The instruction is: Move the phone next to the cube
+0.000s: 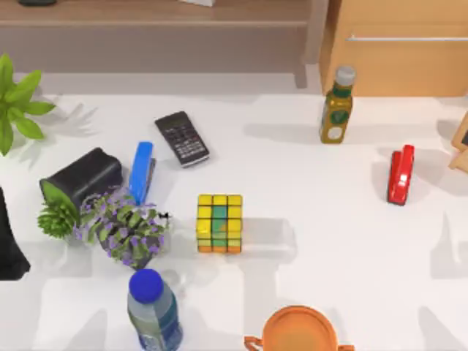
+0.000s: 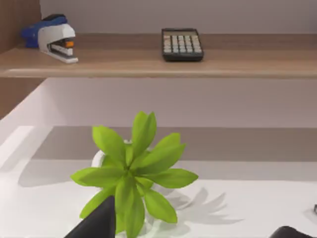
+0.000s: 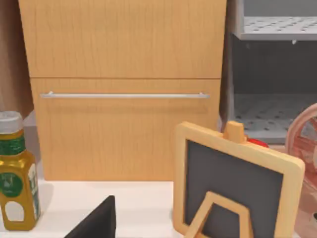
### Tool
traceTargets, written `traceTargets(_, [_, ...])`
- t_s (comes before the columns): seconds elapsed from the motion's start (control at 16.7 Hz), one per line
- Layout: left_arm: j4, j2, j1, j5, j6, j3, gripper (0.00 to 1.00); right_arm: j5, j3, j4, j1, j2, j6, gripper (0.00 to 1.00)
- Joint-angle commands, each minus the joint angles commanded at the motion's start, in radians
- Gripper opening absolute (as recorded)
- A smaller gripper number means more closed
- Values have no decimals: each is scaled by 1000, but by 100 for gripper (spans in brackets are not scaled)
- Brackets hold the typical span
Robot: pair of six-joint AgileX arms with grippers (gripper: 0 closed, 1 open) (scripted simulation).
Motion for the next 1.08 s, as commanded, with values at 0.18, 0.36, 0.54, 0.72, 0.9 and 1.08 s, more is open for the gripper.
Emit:
traceTargets(0.18, [0,0,0,0,0,0,100,0,8,-8,-5,12,-10,100])
traceTargets(0.36, [0,0,0,0,0,0,100,-2,69,-71,-44,108,-86,100])
traceTargets(0.54, [0,0,0,0,0,0,100,-6,175,-180,-112,293,-218,100])
traceTargets(0.72, [0,0,0,0,0,0,100,-10,308,-317,-197,543,-384,100])
traceTargets(0.9, [0,0,0,0,0,0,100,-15,451,-463,-289,821,-562,100])
traceTargets(1.08, [0,0,0,0,0,0,100,-19,588,-603,-376,1094,-732,100])
